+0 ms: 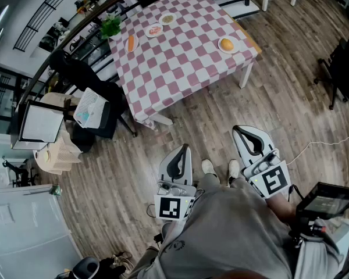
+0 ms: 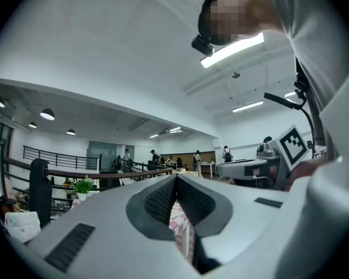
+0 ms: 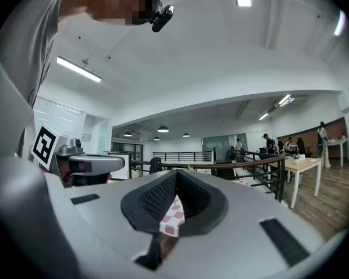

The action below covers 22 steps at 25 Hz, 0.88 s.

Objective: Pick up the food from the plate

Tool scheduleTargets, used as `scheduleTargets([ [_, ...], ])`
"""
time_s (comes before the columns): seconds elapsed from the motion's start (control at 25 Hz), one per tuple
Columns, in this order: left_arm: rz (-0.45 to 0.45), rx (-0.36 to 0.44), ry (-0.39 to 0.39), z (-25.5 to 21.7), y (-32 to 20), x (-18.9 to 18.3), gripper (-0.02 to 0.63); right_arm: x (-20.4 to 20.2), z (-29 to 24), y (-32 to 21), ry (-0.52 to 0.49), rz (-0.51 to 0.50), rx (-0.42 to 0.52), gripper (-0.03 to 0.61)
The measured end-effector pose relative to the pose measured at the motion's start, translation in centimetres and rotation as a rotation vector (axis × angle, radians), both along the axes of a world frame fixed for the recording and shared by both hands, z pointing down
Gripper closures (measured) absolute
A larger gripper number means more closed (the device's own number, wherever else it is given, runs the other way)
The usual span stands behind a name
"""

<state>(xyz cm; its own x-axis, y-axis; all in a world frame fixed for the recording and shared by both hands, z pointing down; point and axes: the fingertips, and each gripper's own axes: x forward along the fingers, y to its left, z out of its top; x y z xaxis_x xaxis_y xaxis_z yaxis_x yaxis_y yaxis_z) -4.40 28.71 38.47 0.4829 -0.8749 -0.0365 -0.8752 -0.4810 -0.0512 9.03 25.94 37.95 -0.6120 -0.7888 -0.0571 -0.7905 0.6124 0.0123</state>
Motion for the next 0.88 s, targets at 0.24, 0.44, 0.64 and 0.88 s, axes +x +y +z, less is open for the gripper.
scheduleTargets([
  [0.24, 0.030, -0.025, 0.060, -2.2, 3.6, 2.5, 0.604, 2.1, 0.3, 4.5, -0.014, 0.035, -0.078, 0.563],
  [0.44, 0.020, -0.006, 0.018, -1.8, 4.2, 2.6, 0.603, 3.0, 0.3, 4.9, -0.044, 0.052, -0.081, 0.564],
  [0.64, 0.000, -0.050, 0.061, -0.5, 4.9, 3.2, 0.604, 2.4, -0.2, 5.9, -0.028, -0.020, -0.053, 0.563],
  [0.88, -0.034, -0.084, 0.030, 0.4, 5.5, 4.1, 0.603, 4.0, 2.2, 6.7, -0.099, -0.039, -0.149, 0.563],
])
